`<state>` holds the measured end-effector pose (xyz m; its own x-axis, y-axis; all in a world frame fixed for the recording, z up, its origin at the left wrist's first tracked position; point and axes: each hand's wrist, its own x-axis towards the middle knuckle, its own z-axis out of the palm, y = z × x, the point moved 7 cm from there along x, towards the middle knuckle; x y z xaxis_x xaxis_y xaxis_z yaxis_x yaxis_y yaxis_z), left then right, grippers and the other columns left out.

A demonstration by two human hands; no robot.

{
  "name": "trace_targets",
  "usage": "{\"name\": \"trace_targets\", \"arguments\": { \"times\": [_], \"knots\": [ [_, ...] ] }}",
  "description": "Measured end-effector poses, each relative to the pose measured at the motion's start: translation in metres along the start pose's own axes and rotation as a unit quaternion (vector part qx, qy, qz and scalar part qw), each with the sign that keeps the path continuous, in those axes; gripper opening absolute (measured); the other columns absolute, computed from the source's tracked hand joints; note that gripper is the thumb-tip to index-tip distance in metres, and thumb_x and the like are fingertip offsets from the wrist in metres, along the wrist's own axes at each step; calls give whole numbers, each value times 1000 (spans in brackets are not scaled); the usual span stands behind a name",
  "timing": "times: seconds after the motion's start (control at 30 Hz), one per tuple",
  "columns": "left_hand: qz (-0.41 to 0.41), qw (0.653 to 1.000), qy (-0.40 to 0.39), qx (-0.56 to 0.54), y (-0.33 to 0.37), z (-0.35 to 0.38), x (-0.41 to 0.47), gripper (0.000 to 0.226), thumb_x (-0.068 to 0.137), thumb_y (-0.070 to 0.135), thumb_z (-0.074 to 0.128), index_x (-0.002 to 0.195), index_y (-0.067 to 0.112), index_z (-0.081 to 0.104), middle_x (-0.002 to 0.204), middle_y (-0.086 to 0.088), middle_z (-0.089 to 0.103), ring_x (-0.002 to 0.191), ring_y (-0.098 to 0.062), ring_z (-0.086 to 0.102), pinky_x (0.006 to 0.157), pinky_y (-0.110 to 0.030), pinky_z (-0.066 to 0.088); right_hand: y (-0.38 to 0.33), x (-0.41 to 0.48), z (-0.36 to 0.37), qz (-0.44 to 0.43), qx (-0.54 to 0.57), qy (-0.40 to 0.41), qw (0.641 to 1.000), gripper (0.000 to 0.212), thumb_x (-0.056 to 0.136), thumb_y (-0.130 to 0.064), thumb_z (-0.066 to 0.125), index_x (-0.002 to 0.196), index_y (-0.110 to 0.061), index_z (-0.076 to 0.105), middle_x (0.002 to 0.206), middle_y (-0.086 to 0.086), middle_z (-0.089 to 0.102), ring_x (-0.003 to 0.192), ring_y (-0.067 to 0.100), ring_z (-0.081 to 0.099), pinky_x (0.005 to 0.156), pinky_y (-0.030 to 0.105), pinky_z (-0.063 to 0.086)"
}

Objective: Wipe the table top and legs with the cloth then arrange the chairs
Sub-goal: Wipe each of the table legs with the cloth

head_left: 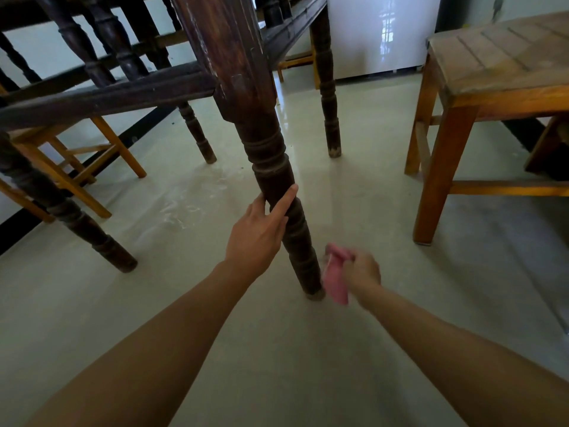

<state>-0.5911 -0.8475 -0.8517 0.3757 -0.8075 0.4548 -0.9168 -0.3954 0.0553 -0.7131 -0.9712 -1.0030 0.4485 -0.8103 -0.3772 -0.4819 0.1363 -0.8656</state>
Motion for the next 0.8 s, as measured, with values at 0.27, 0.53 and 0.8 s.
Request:
{"name": "trace_targets", "arguments": {
  "times": [0.27, 0.53, 0.8],
  "knots": [
    [3, 1000, -10, -19, 0, 4, 0, 72, 96, 20, 54, 147, 38, 6, 119, -23, 56, 89, -32, 62, 67, -40, 56, -64, 11, 40, -162, -75, -69, 981, 26, 92, -2, 56, 115, -13, 59, 108, 2, 60, 95, 24, 64, 85, 39, 57],
    [4, 999, -28, -21, -2, 16, -6, 73, 94, 14, 57, 146, 36, 11, 118, -23, 55, 85, -32, 62, 65, -40, 57, 49, -53, 90, -248, -378, -236, 860, 19, 102, -37, 42, 98, -23, 55, 98, 1, 64, 86, 20, 63, 68, 27, 43],
    [-10, 999, -28, -27, -2, 21, -8, 79, 91, 7, 61, 146, 36, 12, 128, -24, 51, 86, -33, 64, 65, -38, 57, -46, 31, 26, -186, -36, 54, 980, 17, 103, -31, 41, 105, -19, 53, 101, 0, 56, 90, 21, 60, 72, 30, 45]
  ]
}}
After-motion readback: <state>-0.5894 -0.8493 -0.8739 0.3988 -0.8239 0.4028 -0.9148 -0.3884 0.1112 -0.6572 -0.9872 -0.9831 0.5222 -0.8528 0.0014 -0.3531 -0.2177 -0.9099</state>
